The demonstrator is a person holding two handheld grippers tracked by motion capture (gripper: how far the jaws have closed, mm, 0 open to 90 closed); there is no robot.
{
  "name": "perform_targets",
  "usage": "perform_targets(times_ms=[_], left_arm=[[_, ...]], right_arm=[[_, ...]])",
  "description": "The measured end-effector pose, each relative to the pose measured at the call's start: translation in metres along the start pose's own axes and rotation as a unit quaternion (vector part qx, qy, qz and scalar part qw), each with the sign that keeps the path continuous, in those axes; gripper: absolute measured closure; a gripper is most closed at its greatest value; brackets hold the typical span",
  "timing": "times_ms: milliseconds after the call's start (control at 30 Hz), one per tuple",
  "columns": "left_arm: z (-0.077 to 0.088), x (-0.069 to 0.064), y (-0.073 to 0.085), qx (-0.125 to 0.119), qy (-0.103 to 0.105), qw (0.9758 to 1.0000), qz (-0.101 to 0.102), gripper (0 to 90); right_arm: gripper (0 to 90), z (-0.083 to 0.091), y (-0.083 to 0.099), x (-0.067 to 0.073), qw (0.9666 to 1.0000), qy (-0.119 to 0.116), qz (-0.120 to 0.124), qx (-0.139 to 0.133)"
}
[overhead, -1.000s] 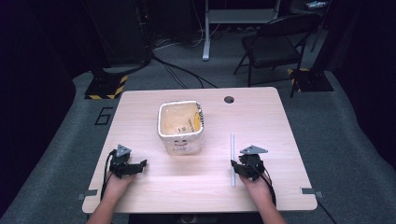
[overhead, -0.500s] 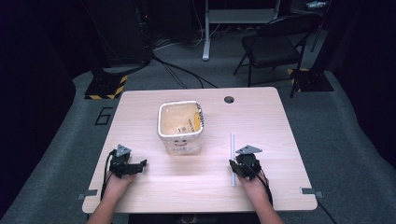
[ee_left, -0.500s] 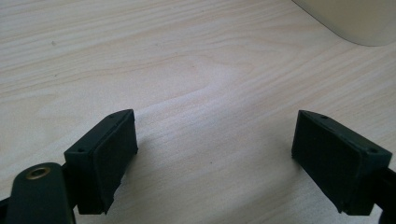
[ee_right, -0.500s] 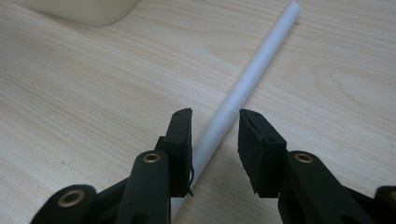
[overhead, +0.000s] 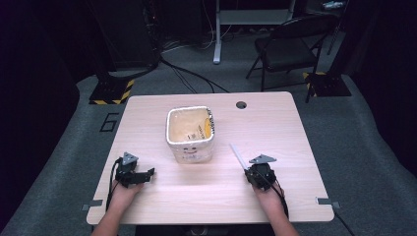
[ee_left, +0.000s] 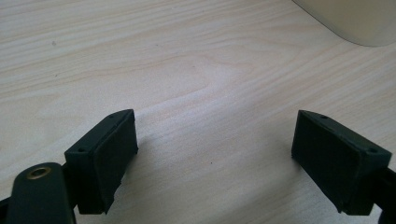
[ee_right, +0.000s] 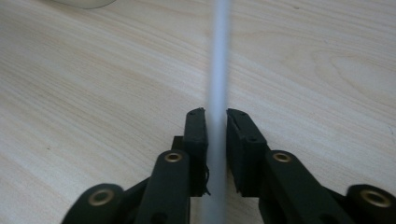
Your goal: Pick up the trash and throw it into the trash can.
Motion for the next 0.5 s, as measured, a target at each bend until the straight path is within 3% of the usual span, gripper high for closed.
perform_targets(times_ms=[367,500], left_arm=[[0.0,0.0,0.0,0.0,0.0,1.0,0.0,14.1],[0.0,0.0,0.0,0.0,0.0,1.0,0.0,14.1]], right_arm=[[79.4,0.006,-0.005,-0.003,1.0,0.001,0.004,0.002],[79.4,0.011,-0.009,-0.004,1.0,-0.008,0.001,0.003]])
Point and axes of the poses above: each handheld gripper's, and its own axes: z roughly backward along the jaws, y roughly out of its underside, x roughly to its left, the point moved 5 cm from there along -z, roughly forward along the jaws, and after that the axes turned 1 degree about -x, right-handed, at the moved point
